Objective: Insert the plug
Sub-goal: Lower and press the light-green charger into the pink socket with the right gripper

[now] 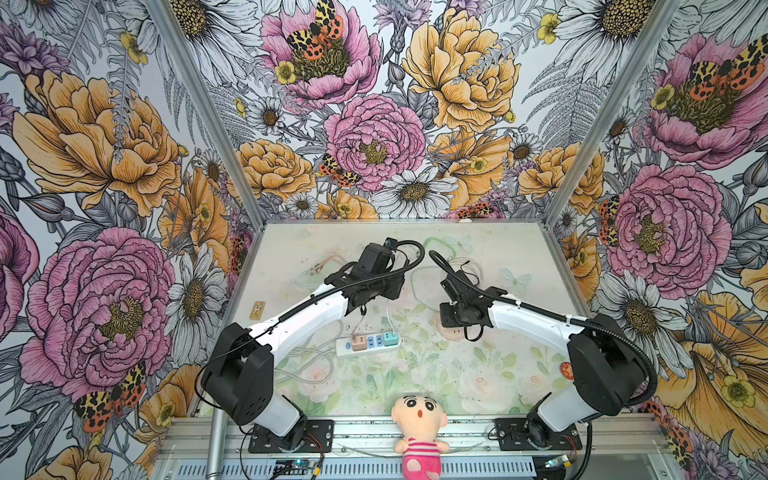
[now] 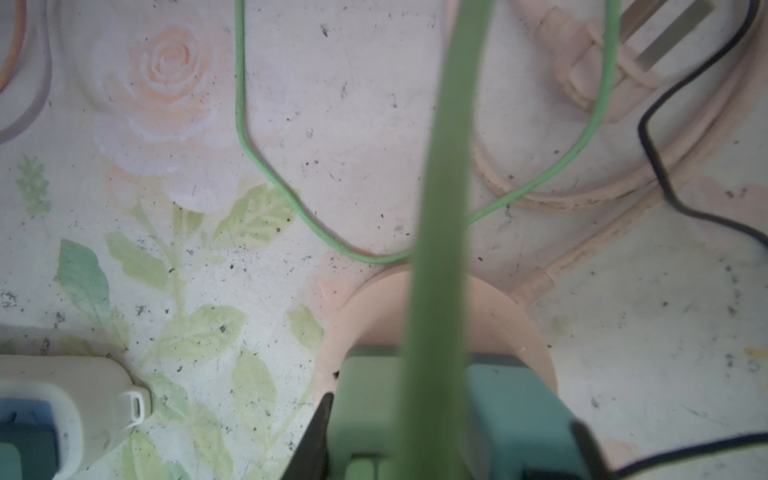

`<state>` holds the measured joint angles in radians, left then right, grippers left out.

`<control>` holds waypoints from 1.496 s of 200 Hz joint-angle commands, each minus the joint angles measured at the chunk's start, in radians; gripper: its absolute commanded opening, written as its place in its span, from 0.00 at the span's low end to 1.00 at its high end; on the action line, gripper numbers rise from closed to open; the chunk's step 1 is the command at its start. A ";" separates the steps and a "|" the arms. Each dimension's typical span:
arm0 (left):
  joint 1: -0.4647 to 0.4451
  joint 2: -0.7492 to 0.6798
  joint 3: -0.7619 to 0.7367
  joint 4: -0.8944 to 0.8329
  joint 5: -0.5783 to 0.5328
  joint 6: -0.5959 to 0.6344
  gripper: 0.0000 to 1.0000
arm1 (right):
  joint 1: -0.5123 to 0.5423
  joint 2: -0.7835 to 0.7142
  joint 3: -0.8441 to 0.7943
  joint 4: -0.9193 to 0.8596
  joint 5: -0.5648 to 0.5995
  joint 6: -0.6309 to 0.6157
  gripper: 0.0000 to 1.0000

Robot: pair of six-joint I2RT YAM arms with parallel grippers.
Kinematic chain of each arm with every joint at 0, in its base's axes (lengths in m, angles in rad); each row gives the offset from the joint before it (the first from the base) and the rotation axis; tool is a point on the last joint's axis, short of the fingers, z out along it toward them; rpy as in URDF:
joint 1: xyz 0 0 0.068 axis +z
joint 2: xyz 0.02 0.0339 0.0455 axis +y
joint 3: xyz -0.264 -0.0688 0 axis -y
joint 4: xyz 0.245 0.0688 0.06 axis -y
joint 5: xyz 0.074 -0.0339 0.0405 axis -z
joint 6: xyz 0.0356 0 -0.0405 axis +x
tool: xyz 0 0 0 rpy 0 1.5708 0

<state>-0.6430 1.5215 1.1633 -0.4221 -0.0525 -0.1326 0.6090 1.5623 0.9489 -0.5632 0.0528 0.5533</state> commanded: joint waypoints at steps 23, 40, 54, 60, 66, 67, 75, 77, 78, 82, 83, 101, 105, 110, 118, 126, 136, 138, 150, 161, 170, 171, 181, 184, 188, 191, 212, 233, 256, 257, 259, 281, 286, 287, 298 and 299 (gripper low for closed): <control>-0.013 0.002 0.030 -0.001 0.009 -0.016 0.59 | 0.007 0.019 -0.091 -0.214 -0.107 0.026 0.00; -0.014 0.004 0.031 -0.001 0.014 -0.015 0.59 | 0.006 0.009 -0.094 -0.238 -0.110 0.020 0.00; -0.014 0.008 0.030 -0.003 0.017 -0.016 0.59 | 0.006 0.006 -0.101 -0.252 -0.124 0.013 0.00; -0.014 0.008 0.028 -0.002 0.017 -0.015 0.59 | 0.006 0.002 -0.109 -0.256 -0.129 0.010 0.00; -0.015 0.008 0.028 -0.001 0.017 -0.015 0.59 | 0.006 -0.001 -0.118 -0.257 -0.130 0.009 0.00; -0.015 0.009 0.027 -0.001 0.018 -0.015 0.59 | 0.006 -0.002 -0.119 -0.257 -0.130 0.008 0.00; -0.015 0.009 0.026 -0.001 0.017 -0.016 0.59 | 0.006 -0.003 -0.129 -0.260 -0.128 0.008 0.00; -0.015 0.009 0.026 -0.001 0.016 -0.016 0.59 | 0.006 -0.003 -0.132 -0.261 -0.129 0.009 0.00; -0.015 0.009 0.027 0.000 0.016 -0.015 0.59 | 0.006 -0.003 -0.133 -0.262 -0.129 0.009 0.00; -0.015 0.011 0.026 -0.001 0.016 -0.016 0.59 | 0.007 -0.003 -0.137 -0.264 -0.130 0.009 0.00; -0.015 0.011 0.026 -0.001 0.016 -0.016 0.59 | 0.007 -0.004 -0.138 -0.265 -0.130 0.009 0.00; -0.015 0.014 0.028 -0.001 0.017 -0.015 0.59 | 0.008 -0.011 -0.160 -0.268 -0.136 0.017 0.00; -0.015 0.015 0.028 -0.001 0.019 -0.014 0.59 | 0.008 -0.015 -0.164 -0.268 -0.137 0.018 0.00; -0.015 0.017 0.030 -0.001 0.019 -0.015 0.59 | 0.008 -0.020 -0.169 -0.270 -0.138 0.021 0.00; -0.015 0.020 0.030 -0.001 0.019 -0.015 0.59 | 0.008 -0.026 -0.176 -0.271 -0.137 0.025 0.00; -0.015 0.024 0.028 0.001 0.021 -0.016 0.59 | 0.008 -0.032 -0.181 -0.271 -0.140 0.028 0.00; -0.015 0.032 0.026 0.006 0.022 -0.018 0.59 | 0.008 -0.031 -0.182 -0.273 -0.143 0.028 0.00; -0.015 0.035 0.026 0.007 0.022 -0.018 0.59 | 0.009 -0.029 -0.182 -0.273 -0.143 0.028 0.00; -0.016 0.048 0.029 0.008 0.026 -0.022 0.59 | 0.009 -0.015 -0.175 -0.278 -0.143 0.022 0.00; -0.019 0.058 0.030 0.011 0.029 -0.025 0.59 | 0.008 0.001 -0.166 -0.282 -0.143 0.018 0.00; -0.020 0.063 0.030 0.016 0.032 -0.025 0.59 | 0.009 0.021 -0.157 -0.286 -0.143 0.012 0.00; -0.020 0.063 0.030 0.017 0.032 -0.025 0.59 | 0.008 0.023 -0.157 -0.286 -0.143 0.012 0.00; -0.020 0.065 0.028 0.022 0.035 -0.027 0.59 | 0.008 0.045 -0.146 -0.292 -0.141 0.005 0.00; -0.020 0.065 0.028 0.024 0.035 -0.027 0.59 | 0.008 0.052 -0.142 -0.293 -0.140 0.004 0.00; -0.020 0.065 0.027 0.023 0.035 -0.027 0.59 | 0.008 0.061 -0.137 -0.296 -0.141 0.000 0.00; -0.020 0.066 0.027 0.023 0.034 -0.025 0.59 | 0.009 0.068 -0.134 -0.298 -0.142 -0.002 0.00; -0.018 0.065 0.026 0.026 0.028 -0.022 0.60 | 0.009 0.104 -0.107 -0.320 -0.138 -0.020 0.00; -0.016 0.060 0.022 0.028 0.027 -0.021 0.60 | 0.011 0.128 -0.085 -0.352 -0.115 -0.023 0.00; -0.014 0.051 0.012 0.035 0.028 -0.019 0.60 | 0.019 0.137 -0.072 -0.368 -0.101 -0.021 0.00; -0.015 0.051 0.012 0.035 0.028 -0.019 0.60 | 0.019 0.139 -0.072 -0.369 -0.100 -0.020 0.00; -0.015 0.050 0.011 0.037 0.029 -0.018 0.60 | 0.022 0.141 -0.071 -0.370 -0.097 -0.019 0.00; -0.009 0.039 0.005 0.041 0.037 -0.017 0.60 | 0.036 0.163 -0.056 -0.377 -0.088 -0.001 0.02; -0.009 0.036 0.003 0.042 0.038 -0.017 0.60 | 0.041 0.170 -0.051 -0.378 -0.087 0.003 0.04; -0.008 0.034 0.002 0.042 0.038 -0.017 0.60 | 0.042 0.171 -0.050 -0.378 -0.088 0.004 0.04; -0.007 0.024 -0.005 0.049 0.040 -0.019 0.61 | 0.054 0.182 -0.038 -0.381 -0.073 0.017 0.08; -0.007 0.022 -0.006 0.049 0.039 -0.018 0.61 | 0.055 0.182 -0.037 -0.382 -0.071 0.018 0.08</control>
<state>-0.6567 1.5822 1.1687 -0.4133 -0.0349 -0.1410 0.6300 1.5917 0.9977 -0.7490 0.0154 0.5385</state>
